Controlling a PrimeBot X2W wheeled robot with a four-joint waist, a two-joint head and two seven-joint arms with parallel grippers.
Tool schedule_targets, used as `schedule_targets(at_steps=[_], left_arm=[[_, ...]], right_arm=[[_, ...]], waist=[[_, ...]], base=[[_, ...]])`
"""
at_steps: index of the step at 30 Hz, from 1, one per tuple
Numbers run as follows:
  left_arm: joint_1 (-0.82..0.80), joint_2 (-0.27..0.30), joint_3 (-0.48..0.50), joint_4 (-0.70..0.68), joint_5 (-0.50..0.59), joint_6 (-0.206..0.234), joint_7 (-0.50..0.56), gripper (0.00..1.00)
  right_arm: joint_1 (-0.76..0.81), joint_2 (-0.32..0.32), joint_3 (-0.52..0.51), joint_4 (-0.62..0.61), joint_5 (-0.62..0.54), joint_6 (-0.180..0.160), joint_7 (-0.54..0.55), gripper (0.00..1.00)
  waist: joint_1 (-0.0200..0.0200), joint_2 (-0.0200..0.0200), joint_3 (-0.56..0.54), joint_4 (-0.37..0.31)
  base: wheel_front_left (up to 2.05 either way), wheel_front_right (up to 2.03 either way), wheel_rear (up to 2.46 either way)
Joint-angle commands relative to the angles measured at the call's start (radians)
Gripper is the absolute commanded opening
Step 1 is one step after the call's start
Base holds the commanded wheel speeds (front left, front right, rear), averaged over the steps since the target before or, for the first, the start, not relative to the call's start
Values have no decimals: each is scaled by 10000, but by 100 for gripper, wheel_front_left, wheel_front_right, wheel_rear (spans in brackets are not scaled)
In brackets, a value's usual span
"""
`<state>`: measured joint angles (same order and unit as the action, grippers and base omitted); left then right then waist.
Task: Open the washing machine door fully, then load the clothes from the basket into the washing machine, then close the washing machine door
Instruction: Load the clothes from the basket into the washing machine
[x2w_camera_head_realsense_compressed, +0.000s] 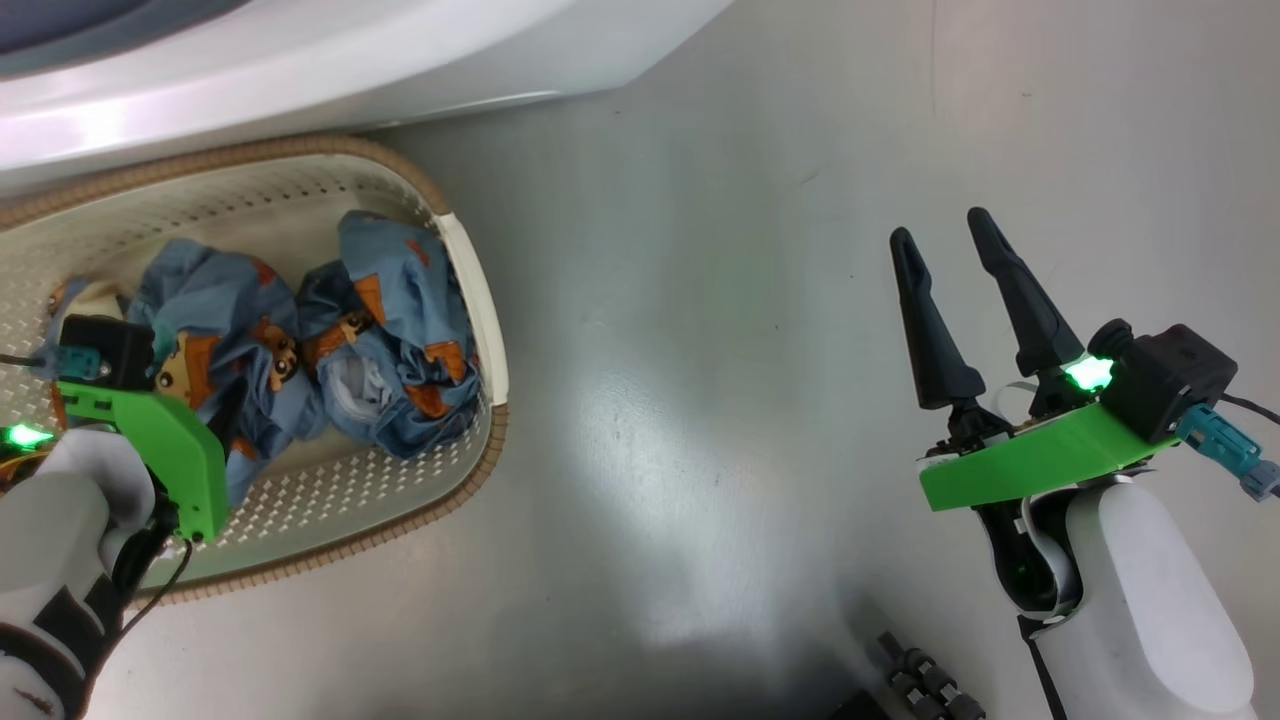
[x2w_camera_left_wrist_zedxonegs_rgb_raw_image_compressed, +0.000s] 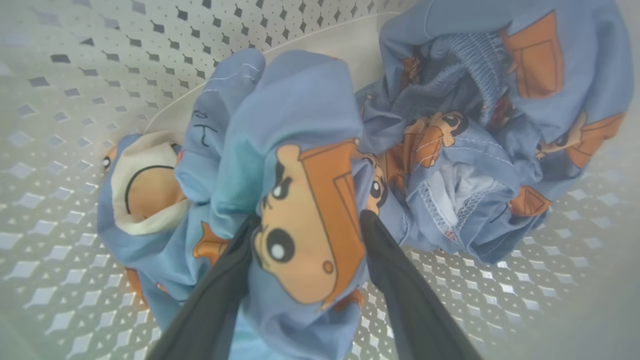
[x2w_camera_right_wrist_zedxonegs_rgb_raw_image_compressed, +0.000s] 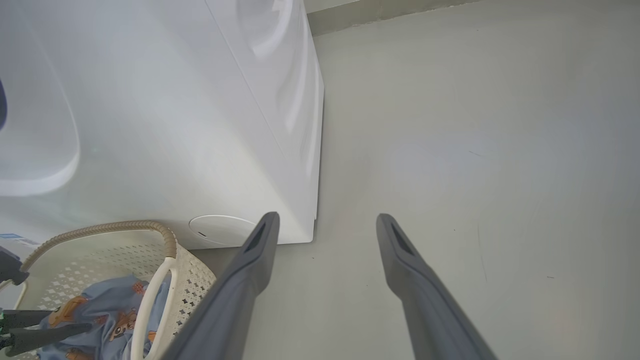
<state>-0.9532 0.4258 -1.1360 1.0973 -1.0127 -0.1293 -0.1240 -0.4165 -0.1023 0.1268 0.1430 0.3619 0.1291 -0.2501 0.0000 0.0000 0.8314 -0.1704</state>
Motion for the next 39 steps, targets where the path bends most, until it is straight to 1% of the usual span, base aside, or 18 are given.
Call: schedule_targets(at_steps=[1,2,3,4,5,9,12,20,25,30,34,39], left_arm=[[-67,457,92,75,-86,-13,1,100],[-101,467,4,91,-138,-13,12,80],[-129,479,-90,95,-187,-13,25,47],[-155,492,-180,98,-237,-13,37,7],[-178,504,-267,96,-291,-13,38,0],[-228,490,-531,92,-565,-13,-25,0],[-182,401,-545,156,-905,-13,-236,0],[213,73,-137,348,-1772,-13,-1201,0],[493,-2,212,72,-1945,-13,-1365,0],[792,110,1407,-654,-1348,-13,-1374,0],[1367,137,2753,-1300,-544,-13,-1376,0],[2420,78,4637,-2273,742,-13,-1376,0]], right_arm=[[239,20,277,-227,-80,16,-117,100],[233,26,286,-230,-88,16,-117,100],[227,32,297,-231,-97,16,-117,100],[220,39,306,-232,-103,16,-117,100],[213,47,311,-234,-108,16,-117,100],[197,66,282,-195,-113,16,-117,100],[226,68,215,-162,-103,16,-117,100],[277,-29,130,109,36,16,-117,100],[370,-202,110,338,146,16,-117,100],[634,-402,74,502,252,16,-117,100],[970,-585,49,617,343,16,-117,100],[1381,-827,52,734,484,16,-117,100]], waist=[[0,0,32,-36],[0,0,40,-51],[0,0,45,-64],[0,0,45,-75],[0,0,40,-83],[0,0,-58,-52],[0,0,-255,56],[0,0,-1206,415],[0,0,-1990,693],[0,0,-2816,974],[0,0,-3472,1177],[0,0,-4229,1315]], base=[[0,0,0],[0,0,0],[0,0,0],[0,0,0],[0,0,0],[0,0,0],[0,0,0],[0,0,0],[0,0,0],[0,0,0],[0,0,0],[0,0,0]])
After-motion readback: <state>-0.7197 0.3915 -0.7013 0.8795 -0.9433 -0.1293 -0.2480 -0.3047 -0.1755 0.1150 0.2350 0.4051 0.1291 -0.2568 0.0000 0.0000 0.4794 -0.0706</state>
